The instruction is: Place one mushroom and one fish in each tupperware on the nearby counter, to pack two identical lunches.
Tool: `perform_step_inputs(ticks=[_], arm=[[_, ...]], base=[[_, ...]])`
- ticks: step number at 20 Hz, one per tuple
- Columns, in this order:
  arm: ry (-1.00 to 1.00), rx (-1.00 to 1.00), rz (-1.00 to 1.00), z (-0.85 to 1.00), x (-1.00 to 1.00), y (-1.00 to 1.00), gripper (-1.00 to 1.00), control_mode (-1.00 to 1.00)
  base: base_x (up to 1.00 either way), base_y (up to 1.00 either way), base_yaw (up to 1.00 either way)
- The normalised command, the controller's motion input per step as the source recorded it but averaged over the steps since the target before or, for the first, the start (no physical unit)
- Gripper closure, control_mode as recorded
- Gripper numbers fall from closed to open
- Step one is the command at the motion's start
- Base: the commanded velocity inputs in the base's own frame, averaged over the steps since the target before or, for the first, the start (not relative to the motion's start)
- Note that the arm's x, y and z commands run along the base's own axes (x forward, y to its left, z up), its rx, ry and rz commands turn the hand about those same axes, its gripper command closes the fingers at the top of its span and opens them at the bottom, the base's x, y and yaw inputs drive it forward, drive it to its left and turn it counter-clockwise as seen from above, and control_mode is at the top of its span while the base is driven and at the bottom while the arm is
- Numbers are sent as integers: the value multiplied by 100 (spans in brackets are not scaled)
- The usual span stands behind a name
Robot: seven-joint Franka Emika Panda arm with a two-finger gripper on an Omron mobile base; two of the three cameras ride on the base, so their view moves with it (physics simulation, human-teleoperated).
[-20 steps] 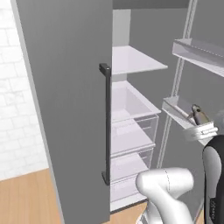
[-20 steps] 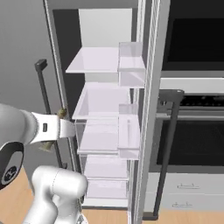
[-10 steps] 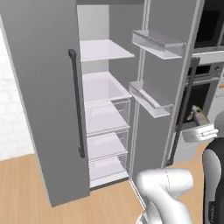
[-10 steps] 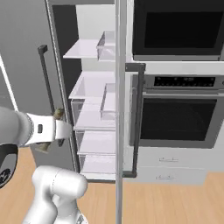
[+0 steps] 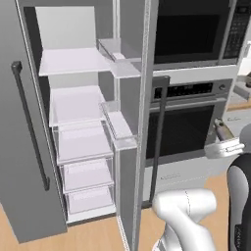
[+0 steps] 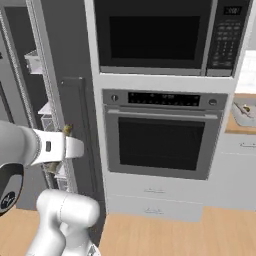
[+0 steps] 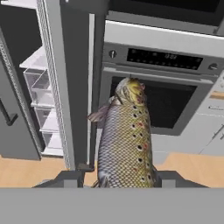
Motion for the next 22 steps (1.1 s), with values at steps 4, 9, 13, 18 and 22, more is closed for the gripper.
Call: perform_step_inputs(ticks=[4, 9, 13, 18, 22], arm=[[0, 0, 0, 0, 0, 0, 100, 100], [0, 0, 0, 0, 0, 0, 100, 100], [0, 0, 0, 0, 0, 0, 100, 100], [0, 0, 0, 0, 0, 0, 100, 100], [0, 0, 0, 0, 0, 0, 100, 100]], base=[[58, -100, 18], [55, -100, 18], [54, -100, 17], [44, -100, 16], [47, -100, 16]])
